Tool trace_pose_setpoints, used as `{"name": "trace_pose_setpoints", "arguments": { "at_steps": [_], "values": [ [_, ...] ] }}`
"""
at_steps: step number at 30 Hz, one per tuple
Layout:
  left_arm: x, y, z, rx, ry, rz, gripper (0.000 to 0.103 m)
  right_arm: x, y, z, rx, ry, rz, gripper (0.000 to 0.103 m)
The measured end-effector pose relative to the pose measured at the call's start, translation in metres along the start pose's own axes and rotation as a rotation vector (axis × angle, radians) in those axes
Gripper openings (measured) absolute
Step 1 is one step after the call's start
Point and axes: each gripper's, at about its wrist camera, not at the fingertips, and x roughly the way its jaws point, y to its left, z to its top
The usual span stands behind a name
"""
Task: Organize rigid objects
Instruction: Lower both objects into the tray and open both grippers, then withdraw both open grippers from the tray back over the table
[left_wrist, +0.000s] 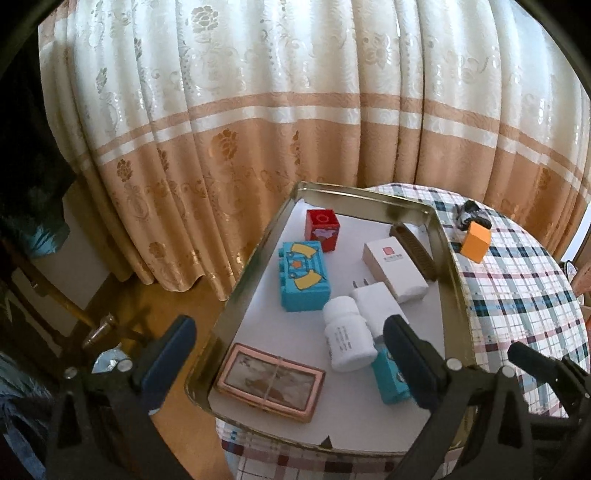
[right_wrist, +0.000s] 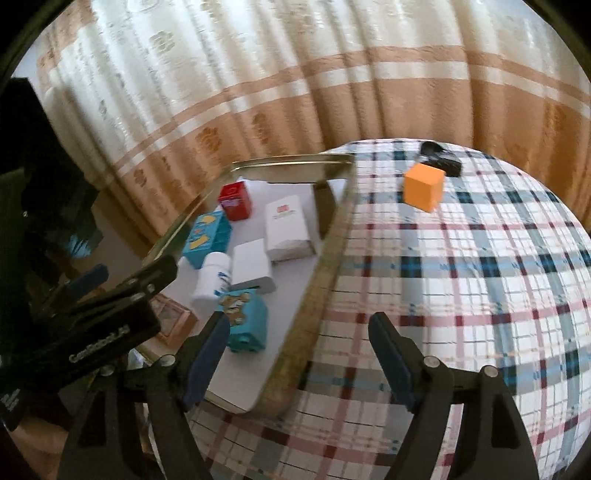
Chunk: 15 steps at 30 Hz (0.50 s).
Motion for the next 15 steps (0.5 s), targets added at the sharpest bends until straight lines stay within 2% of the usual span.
{"name": "trace_pose_setpoints", "arguments": {
  "at_steps": [15],
  "values": [
    [-0.005, -0.027, -0.015, 0.009, 0.023, -0.03, 0.102, -0.012, -0.033, -0.006, 0.06, -0.026, -0.068, 0.08]
  ]
}}
